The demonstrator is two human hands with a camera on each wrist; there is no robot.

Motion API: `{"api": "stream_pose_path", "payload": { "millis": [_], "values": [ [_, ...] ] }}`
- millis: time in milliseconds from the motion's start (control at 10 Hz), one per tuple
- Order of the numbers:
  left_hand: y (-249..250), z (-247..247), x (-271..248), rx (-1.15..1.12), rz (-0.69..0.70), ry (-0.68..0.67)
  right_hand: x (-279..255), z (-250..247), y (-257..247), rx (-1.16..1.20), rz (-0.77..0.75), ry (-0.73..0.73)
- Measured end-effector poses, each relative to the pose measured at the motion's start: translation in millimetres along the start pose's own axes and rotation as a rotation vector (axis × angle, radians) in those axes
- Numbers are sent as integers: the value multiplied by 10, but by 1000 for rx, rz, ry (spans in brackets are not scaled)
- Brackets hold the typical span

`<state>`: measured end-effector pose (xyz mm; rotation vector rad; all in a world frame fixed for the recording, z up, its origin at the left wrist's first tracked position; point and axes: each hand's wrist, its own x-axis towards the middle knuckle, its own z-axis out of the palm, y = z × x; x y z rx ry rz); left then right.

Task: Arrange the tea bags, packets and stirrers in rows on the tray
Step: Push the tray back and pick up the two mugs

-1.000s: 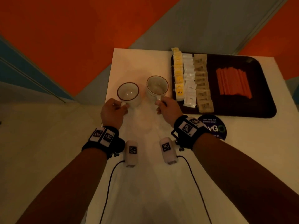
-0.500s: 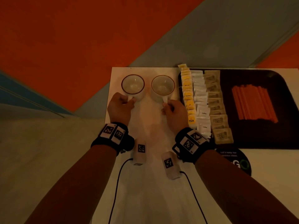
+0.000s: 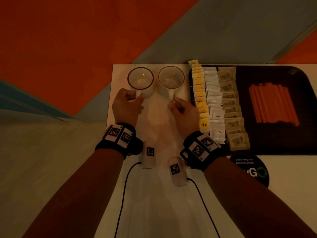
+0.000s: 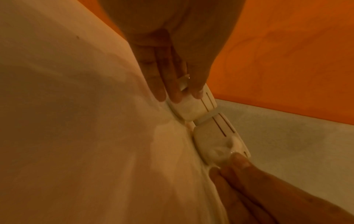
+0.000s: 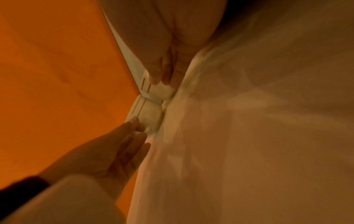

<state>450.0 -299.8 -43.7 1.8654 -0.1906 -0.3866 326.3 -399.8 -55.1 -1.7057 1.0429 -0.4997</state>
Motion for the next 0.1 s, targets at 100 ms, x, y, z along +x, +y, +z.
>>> {"api": "stream_pose_path", "payload": {
  "millis": [100],
  "values": [
    [-13,-159,-118,67,76,58,-242,-235,-50,-35,-17,-58]
  ]
}}
